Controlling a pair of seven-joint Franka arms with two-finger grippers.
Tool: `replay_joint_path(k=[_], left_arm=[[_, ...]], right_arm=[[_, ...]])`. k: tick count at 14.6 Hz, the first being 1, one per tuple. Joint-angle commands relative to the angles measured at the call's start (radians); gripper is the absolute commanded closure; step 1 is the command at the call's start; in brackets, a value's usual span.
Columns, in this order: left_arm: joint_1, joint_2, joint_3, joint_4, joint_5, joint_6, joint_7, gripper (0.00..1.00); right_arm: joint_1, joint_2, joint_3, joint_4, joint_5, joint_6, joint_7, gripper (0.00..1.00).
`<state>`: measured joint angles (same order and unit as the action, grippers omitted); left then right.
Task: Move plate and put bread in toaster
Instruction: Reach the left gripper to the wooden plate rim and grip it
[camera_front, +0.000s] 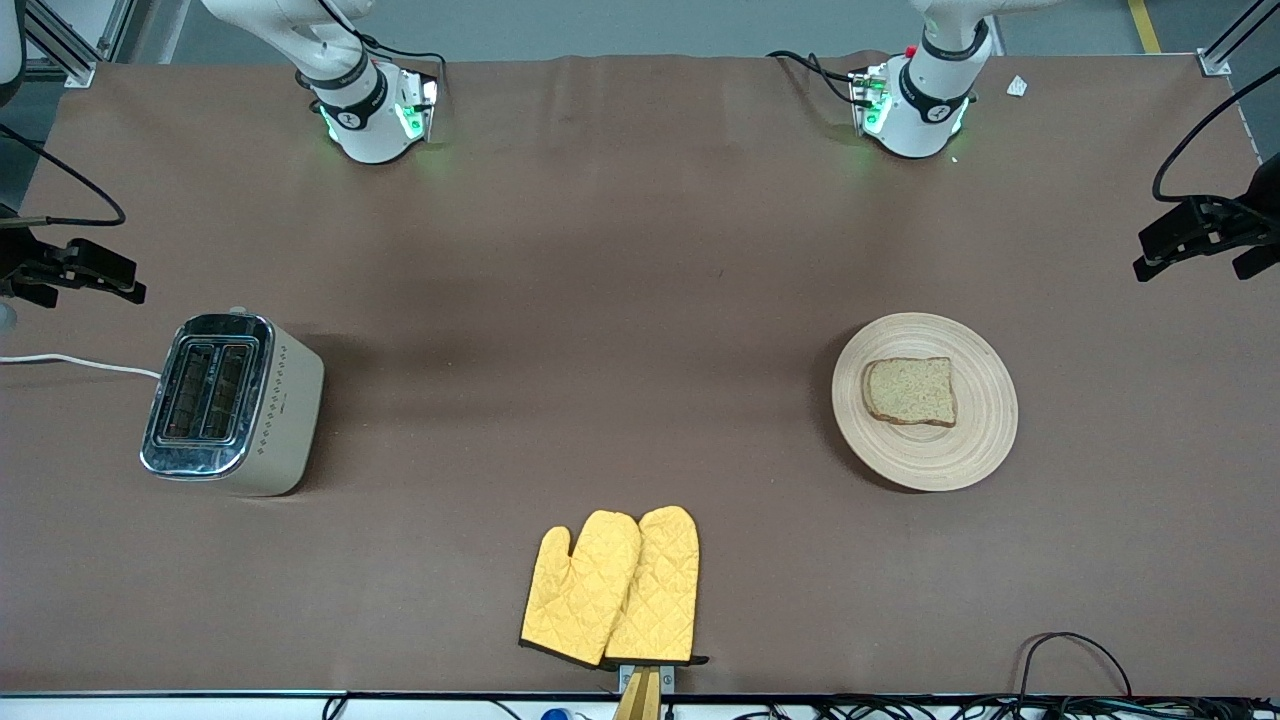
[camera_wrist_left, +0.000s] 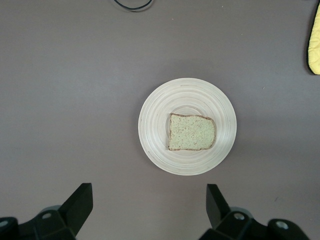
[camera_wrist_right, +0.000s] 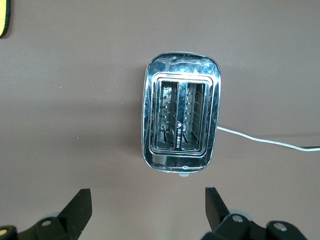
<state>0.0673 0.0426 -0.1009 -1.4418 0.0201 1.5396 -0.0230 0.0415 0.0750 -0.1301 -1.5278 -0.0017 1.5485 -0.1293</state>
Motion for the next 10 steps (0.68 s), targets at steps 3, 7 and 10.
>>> replay_joint_path(k=[3,7,10], left_arm=[[0.006,-0.004,0.0,0.004,0.014,-0.004,0.107,0.0],[0.118,0.097,0.001,-0.006,-0.11,-0.015,0.175,0.0],[0.293,0.26,0.0,-0.015,-0.355,-0.021,0.216,0.0]], right_arm=[[-0.009,-0.027,0.004,-0.014,0.008,-0.002,0.011,0.0],[-0.009,-0.027,0.004,-0.006,0.006,-0.002,0.011,0.0],[-0.009,-0.027,0.003,-0.006,0.006,-0.002,0.011,0.0]])
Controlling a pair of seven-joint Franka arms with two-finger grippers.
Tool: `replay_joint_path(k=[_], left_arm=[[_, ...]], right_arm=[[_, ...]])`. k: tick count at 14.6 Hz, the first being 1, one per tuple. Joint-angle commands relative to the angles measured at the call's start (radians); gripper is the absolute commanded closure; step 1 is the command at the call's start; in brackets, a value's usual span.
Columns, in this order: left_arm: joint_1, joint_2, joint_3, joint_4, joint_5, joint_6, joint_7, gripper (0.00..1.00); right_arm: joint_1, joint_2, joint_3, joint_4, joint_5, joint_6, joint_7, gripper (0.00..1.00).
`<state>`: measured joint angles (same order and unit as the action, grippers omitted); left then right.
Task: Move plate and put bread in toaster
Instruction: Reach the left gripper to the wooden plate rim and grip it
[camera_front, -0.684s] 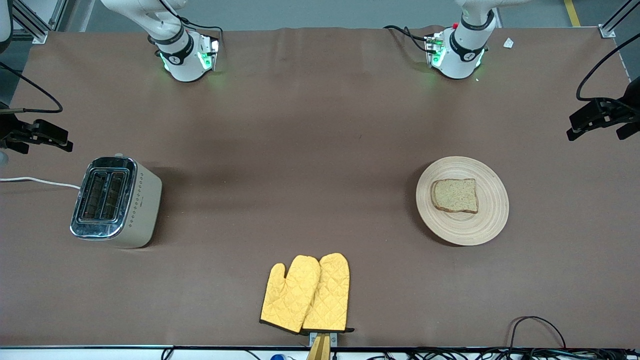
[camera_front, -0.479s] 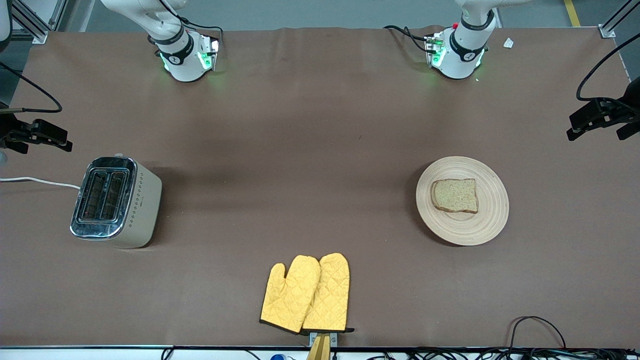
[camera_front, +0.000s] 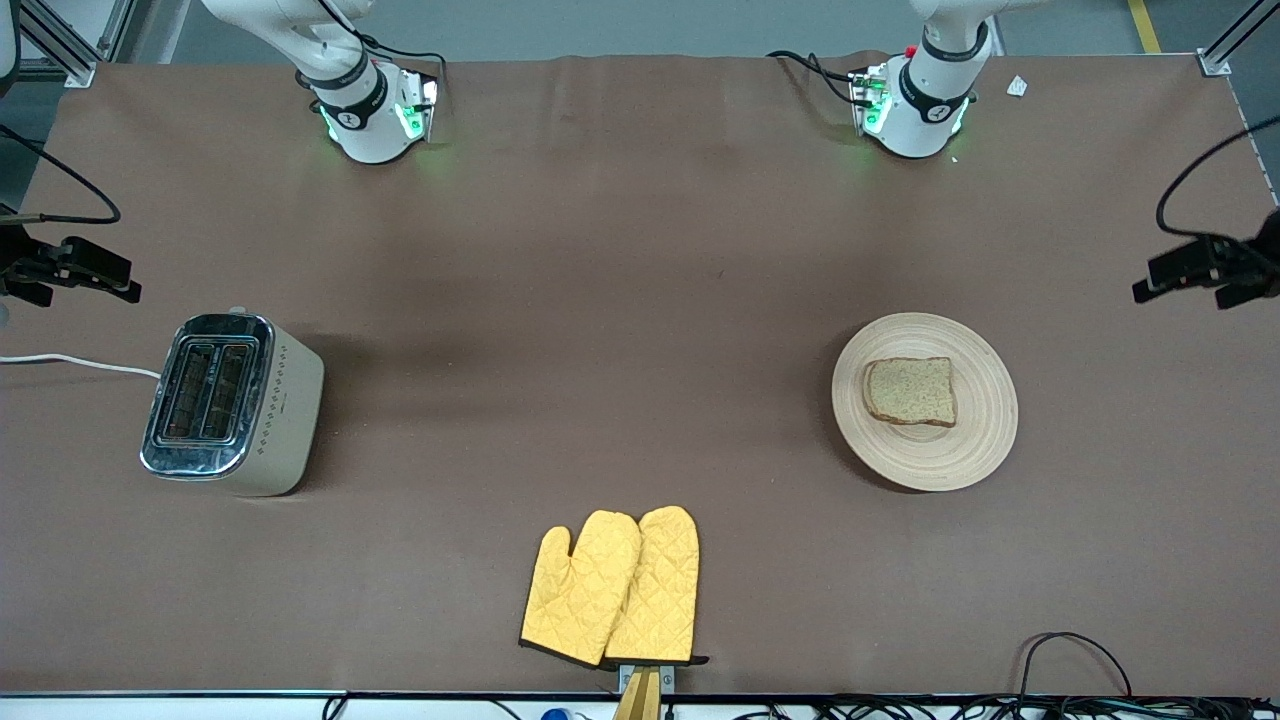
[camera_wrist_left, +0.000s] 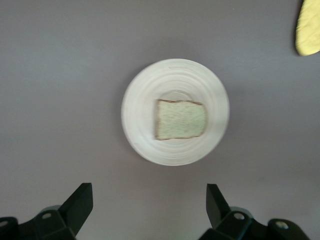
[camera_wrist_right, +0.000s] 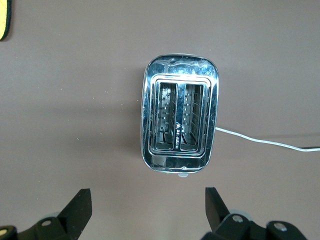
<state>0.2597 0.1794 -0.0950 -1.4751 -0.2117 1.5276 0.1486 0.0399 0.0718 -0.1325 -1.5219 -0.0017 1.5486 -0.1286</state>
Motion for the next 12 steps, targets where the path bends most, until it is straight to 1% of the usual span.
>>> replay_joint_path(k=[1,2,3,5,7,9,12], left_arm=[[0.139,0.191,-0.006,0.021,-0.171,-0.009,0.066,0.0],[0.177,0.262,-0.008,0.022,-0.213,-0.009,0.107,0.0],[0.19,0.306,-0.008,0.024,-0.247,-0.004,0.147,0.0],[0.196,0.405,-0.008,0.026,-0.281,0.008,0.175,0.0],[0.201,0.509,-0.009,0.027,-0.294,0.032,0.286,0.0],[0.201,0.573,-0.008,0.026,-0.336,0.089,0.359,0.0],[0.196,0.621,-0.011,0.026,-0.351,0.126,0.377,0.0]], right_arm=[[-0.008,-0.024,0.005,-0.012,0.006,-0.002,0.01,0.0],[-0.008,-0.024,0.005,-0.012,0.006,-0.002,0.01,0.0],[-0.009,-0.024,0.005,-0.012,0.006,-0.002,0.012,0.0],[-0.009,-0.023,0.005,-0.012,0.006,-0.002,0.012,0.0],[-0.008,-0.023,0.004,-0.014,0.006,-0.002,0.003,0.0],[-0.008,-0.023,0.004,-0.014,0.006,-0.002,0.006,0.0],[-0.008,-0.023,0.005,-0.014,0.006,-0.001,0.006,0.0]])
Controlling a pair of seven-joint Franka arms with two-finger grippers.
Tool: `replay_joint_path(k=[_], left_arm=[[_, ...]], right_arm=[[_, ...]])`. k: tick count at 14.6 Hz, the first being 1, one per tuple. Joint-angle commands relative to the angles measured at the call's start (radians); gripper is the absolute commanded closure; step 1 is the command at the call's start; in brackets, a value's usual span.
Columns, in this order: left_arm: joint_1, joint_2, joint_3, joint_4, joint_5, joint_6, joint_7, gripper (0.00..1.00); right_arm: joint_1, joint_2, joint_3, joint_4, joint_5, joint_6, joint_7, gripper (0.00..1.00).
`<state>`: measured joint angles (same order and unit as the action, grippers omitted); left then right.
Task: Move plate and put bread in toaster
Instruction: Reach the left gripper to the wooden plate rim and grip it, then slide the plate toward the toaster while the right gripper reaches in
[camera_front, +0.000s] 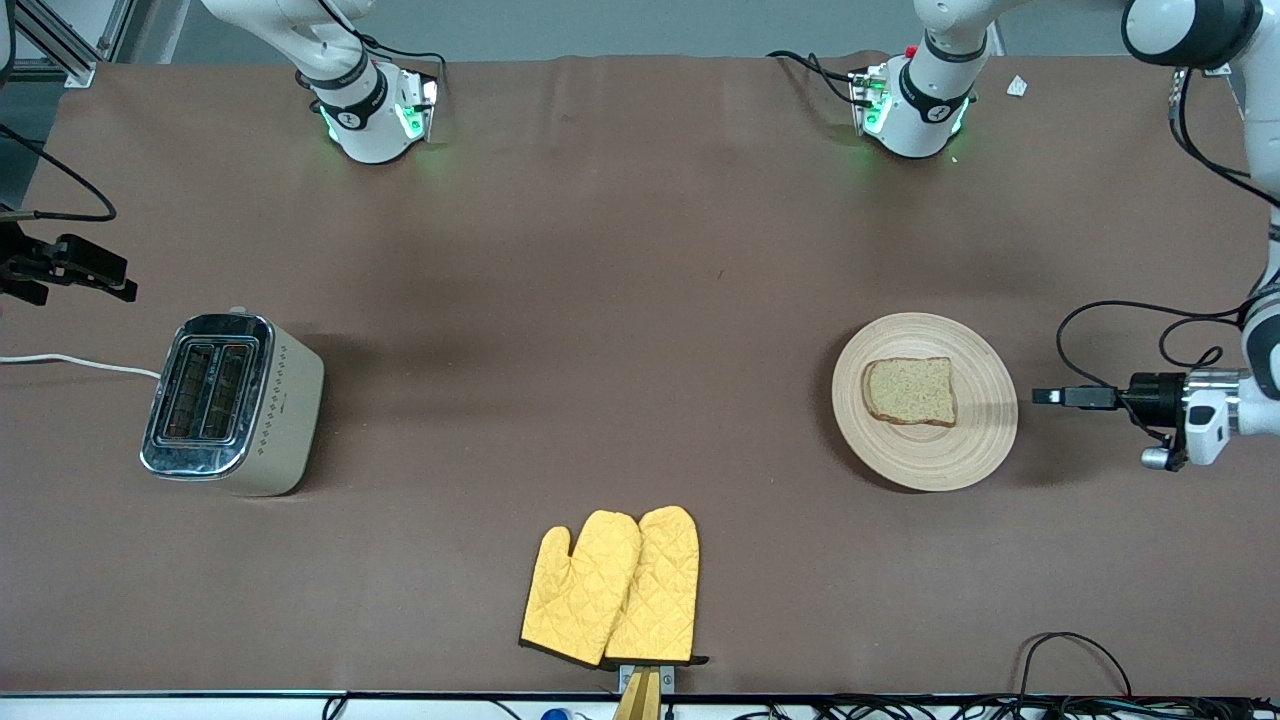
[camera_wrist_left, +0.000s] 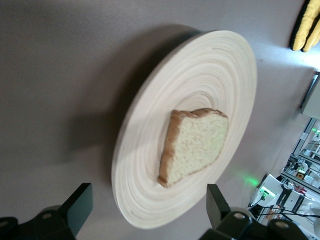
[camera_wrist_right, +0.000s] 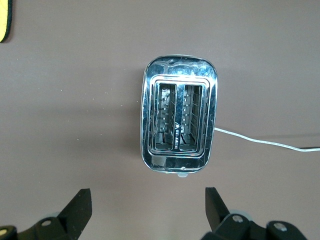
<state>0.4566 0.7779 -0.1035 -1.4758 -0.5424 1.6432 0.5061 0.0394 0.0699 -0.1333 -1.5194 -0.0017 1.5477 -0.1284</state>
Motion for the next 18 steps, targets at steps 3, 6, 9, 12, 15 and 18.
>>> replay_joint_path(k=[3,6,9,12,15,18], left_arm=[[0.002,0.082,-0.004,0.026,-0.051,0.047,0.078,0.0],[0.002,0.098,-0.002,0.02,-0.1,0.049,0.098,0.13],[0.002,0.095,-0.002,0.019,-0.087,0.043,0.15,0.7],[0.002,0.1,-0.002,0.019,-0.09,0.046,0.282,0.93],[0.002,0.098,-0.002,0.019,-0.087,0.043,0.363,0.99],[0.005,0.09,-0.007,0.023,-0.088,0.003,0.399,0.99]], right_arm=[[-0.007,-0.019,0.006,-0.016,0.006,0.002,0.004,0.0],[-0.006,-0.019,0.006,-0.016,0.006,-0.001,0.006,0.0],[-0.006,-0.019,0.006,-0.016,0.006,0.0,0.006,0.0],[-0.007,-0.019,0.006,-0.016,0.006,0.0,0.003,0.0],[-0.007,-0.019,0.006,-0.016,0.006,0.0,0.003,0.0],[-0.007,-0.019,0.006,-0.016,0.006,0.0,0.003,0.0]])
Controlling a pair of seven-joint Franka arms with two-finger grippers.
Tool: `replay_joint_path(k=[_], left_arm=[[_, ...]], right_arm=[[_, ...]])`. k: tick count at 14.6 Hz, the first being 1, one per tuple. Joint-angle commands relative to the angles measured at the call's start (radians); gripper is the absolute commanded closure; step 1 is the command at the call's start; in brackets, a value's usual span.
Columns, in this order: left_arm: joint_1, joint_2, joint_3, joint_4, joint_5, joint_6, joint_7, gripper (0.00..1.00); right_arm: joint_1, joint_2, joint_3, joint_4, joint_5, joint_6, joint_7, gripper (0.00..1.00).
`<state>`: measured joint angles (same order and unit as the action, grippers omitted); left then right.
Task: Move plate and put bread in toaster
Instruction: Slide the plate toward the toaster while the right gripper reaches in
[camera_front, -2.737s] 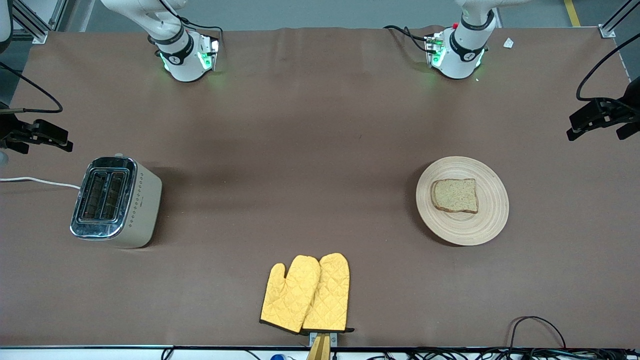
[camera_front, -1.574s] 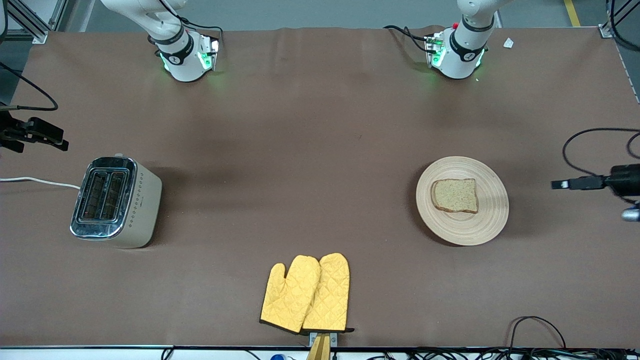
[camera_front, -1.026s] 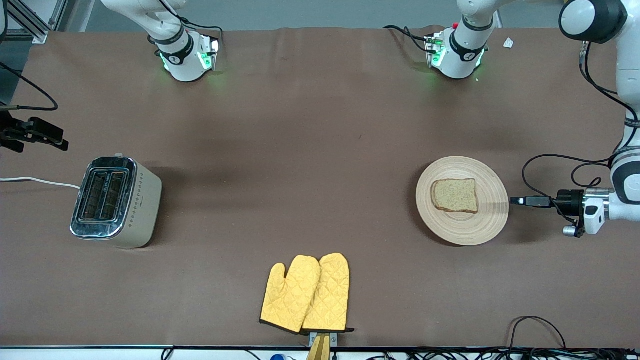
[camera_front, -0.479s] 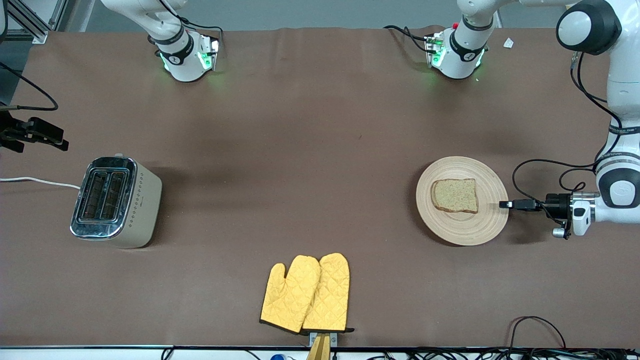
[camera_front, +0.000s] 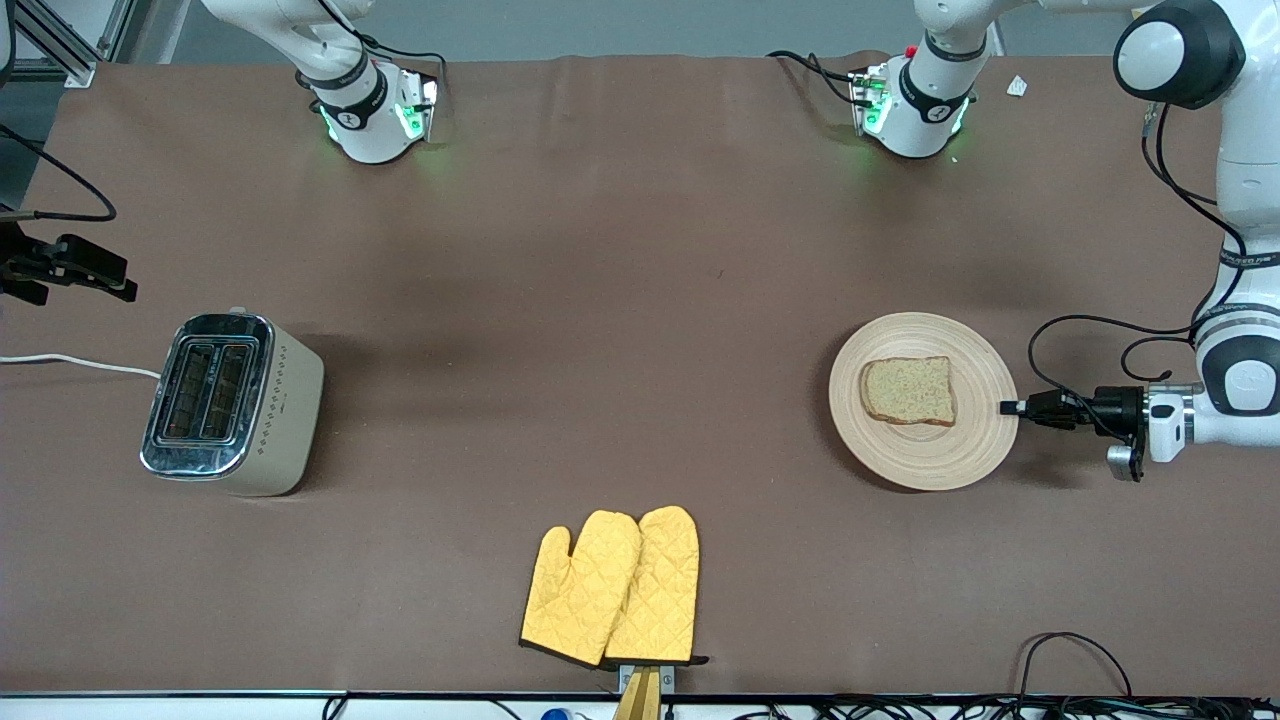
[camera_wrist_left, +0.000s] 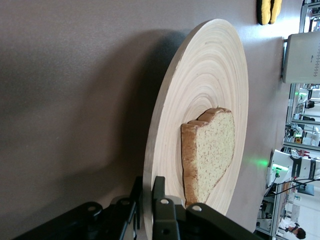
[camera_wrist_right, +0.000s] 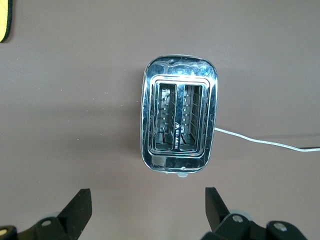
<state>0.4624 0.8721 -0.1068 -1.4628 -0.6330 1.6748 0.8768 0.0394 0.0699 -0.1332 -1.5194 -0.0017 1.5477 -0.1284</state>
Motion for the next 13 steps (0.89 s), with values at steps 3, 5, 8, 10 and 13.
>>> replay_joint_path(k=[3,5,8,10,13], left_arm=[[-0.007,-0.034,-0.071,0.032,-0.023,-0.142,-0.065,1.0],[-0.01,-0.034,-0.178,0.033,-0.051,-0.135,-0.181,1.0],[-0.105,-0.031,-0.29,0.032,-0.126,0.004,-0.321,1.0],[-0.239,-0.028,-0.303,0.032,-0.186,0.118,-0.43,1.0],[-0.457,-0.024,-0.301,0.027,-0.377,0.363,-0.476,1.0]], right_arm=[[-0.007,-0.019,0.006,-0.016,0.006,0.0,0.003,0.0],[-0.007,-0.019,0.006,-0.016,0.006,0.0,0.003,0.0],[-0.007,-0.019,0.006,-0.016,0.006,0.0,0.003,0.0],[-0.006,-0.019,0.006,-0.016,0.006,0.0,0.007,0.0],[0.004,-0.009,0.009,-0.022,0.015,0.031,0.009,0.0]])
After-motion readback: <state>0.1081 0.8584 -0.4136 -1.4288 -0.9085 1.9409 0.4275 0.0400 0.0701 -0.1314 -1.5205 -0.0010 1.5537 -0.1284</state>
